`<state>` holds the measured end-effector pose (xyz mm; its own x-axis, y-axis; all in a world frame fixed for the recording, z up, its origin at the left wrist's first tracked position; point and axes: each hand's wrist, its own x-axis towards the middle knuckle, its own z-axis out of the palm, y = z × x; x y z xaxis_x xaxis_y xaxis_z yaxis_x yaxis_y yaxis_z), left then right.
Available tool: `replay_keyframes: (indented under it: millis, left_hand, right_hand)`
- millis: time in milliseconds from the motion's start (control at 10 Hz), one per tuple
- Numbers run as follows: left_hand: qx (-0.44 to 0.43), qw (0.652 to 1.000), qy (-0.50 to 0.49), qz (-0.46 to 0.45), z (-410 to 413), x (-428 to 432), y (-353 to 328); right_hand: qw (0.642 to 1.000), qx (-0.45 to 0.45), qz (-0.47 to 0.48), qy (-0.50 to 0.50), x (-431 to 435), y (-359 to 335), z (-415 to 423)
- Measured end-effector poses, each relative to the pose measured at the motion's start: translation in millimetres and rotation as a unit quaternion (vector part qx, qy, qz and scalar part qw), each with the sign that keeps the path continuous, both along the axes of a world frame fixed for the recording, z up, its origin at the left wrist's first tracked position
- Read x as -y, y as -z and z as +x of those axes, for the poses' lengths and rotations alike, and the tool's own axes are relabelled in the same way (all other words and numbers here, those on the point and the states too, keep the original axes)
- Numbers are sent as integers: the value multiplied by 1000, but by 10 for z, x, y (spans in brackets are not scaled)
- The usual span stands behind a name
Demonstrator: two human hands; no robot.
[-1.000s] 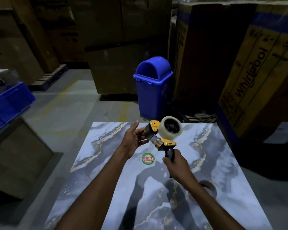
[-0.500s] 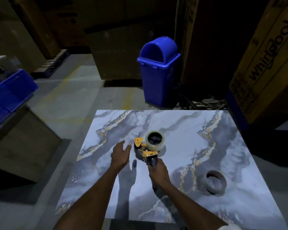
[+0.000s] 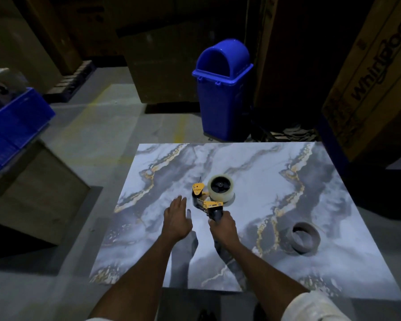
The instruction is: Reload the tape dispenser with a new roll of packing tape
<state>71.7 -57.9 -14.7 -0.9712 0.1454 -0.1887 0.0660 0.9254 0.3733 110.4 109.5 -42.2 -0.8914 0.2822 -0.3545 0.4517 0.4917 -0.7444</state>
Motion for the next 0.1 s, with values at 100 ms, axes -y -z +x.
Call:
replay_keyframes:
  millis: [100]
  left_hand:
    - [-10,1000,17,-5,52,-65,-5]
  right_hand:
    - [1000,-7,26,9,-53,-29,54]
